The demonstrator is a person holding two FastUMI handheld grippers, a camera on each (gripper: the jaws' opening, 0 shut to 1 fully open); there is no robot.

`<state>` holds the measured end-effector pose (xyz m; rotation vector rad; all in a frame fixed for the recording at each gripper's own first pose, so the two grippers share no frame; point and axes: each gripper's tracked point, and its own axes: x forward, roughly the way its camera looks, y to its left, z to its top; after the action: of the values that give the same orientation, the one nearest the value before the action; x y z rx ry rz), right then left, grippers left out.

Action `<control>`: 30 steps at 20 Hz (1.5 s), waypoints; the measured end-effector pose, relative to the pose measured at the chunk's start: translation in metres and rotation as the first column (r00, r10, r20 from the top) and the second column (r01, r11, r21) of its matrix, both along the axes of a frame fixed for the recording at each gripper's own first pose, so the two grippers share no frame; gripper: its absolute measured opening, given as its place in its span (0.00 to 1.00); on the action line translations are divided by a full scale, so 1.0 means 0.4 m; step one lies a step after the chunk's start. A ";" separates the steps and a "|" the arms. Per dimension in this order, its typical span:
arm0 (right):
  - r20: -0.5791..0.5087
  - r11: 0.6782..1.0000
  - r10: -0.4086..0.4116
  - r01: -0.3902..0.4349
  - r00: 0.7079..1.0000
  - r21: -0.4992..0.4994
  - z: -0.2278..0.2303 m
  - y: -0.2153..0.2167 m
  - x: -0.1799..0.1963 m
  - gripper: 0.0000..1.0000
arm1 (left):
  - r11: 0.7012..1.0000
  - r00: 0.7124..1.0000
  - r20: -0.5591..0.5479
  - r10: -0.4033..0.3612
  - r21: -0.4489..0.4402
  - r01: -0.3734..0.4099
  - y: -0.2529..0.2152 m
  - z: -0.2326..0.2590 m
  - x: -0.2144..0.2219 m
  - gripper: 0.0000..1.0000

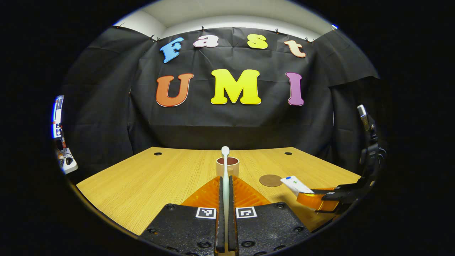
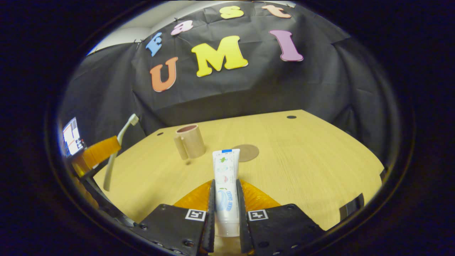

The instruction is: Put the toothbrush and toothpaste on the desktop into the cup, then pick up the cup and place it on the coaster on the desktop.

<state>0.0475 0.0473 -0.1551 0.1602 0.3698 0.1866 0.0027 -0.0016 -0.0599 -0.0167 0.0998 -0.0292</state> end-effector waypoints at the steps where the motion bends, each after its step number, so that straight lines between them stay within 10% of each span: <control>1: 0.071 1.000 -0.014 0.014 0.997 0.001 0.064 -0.011 -0.010 0.28 | 1.000 1.000 0.004 0.000 -0.017 0.000 0.001 0.009 -0.002 0.06; 9: 0.367 1.000 -0.021 0.011 0.930 0.029 0.325 -0.039 -0.151 0.28 | 0.998 1.000 -0.026 0.002 -0.057 -0.004 0.005 0.005 -0.011 0.06; 21: 0.348 0.997 -0.053 0.067 0.936 -0.028 0.280 -0.052 -0.123 0.28 | 0.999 0.999 0.030 -0.021 -0.031 0.022 0.004 0.028 -0.001 0.07; 30: 0.299 0.997 -0.057 0.069 0.953 -0.032 0.218 -0.076 -0.067 0.29 | 0.996 0.993 0.099 -0.067 -0.044 0.071 0.007 0.135 0.354 0.07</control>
<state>0.0208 0.0167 -0.0679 0.0994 0.0672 0.1370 0.1443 0.0013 -0.0060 -0.0591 0.0023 -0.1016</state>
